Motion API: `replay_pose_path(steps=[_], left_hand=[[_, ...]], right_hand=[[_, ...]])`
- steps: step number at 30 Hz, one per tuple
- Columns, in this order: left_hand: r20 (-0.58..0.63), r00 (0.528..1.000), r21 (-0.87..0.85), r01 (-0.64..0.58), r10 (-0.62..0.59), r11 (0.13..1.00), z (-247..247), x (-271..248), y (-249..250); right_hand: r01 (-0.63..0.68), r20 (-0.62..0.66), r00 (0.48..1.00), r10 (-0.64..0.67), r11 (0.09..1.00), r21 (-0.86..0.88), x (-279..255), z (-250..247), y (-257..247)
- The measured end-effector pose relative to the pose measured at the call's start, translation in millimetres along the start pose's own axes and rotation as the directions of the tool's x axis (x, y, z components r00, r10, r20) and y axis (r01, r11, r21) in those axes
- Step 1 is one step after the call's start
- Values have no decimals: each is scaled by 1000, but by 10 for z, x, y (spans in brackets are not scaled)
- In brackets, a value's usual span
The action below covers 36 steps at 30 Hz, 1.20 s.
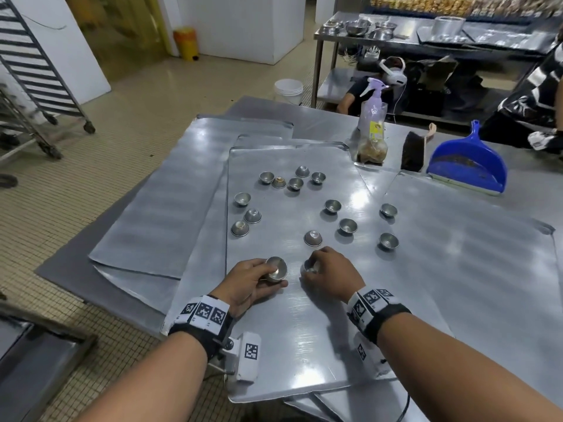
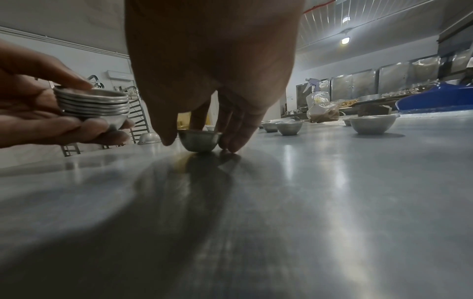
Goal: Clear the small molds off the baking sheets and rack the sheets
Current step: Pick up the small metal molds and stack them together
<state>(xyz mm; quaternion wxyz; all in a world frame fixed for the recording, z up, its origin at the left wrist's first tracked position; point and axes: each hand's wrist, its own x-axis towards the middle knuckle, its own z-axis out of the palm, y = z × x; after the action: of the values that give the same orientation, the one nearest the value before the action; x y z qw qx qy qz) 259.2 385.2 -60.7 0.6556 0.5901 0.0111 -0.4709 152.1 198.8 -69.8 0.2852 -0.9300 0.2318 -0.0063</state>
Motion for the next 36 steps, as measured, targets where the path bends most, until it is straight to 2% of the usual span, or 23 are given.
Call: replay_pose_path(steps=[6,9,12,16,19,24,29,36], left_hand=[[-26,1000,0,-14,14,1000,30,-41,-58],[-36,999,-12,-23,22,1000,34,-49,-82],[-43,999,-44,-33,32,998,53,-67,-87],[-53,998,-102,-43,38,994,96,-117,-66],[-77,996,-128,-50,40,991,152,-135,-42],[-75,996,-208,-59,44,976,264,-174,-12],[-13,999,-273,-43,41,961,362,-185,7],[19,999,-245,-38,44,969,459,-114,31]], right_hand=[[1,29,1000,-2,1000,29,-84,-15,68],[-14,77,997,17,999,-38,-107,-68,89],[-32,42,998,36,996,-88,-191,-89,98],[-72,36,997,74,996,-57,-214,-125,186],[-55,8,998,55,998,-8,-189,-224,182],[81,-109,992,-57,969,234,-247,-287,-48],[190,-105,979,-173,965,183,-281,-222,-257],[196,-106,978,-181,967,160,-305,-210,-278]])
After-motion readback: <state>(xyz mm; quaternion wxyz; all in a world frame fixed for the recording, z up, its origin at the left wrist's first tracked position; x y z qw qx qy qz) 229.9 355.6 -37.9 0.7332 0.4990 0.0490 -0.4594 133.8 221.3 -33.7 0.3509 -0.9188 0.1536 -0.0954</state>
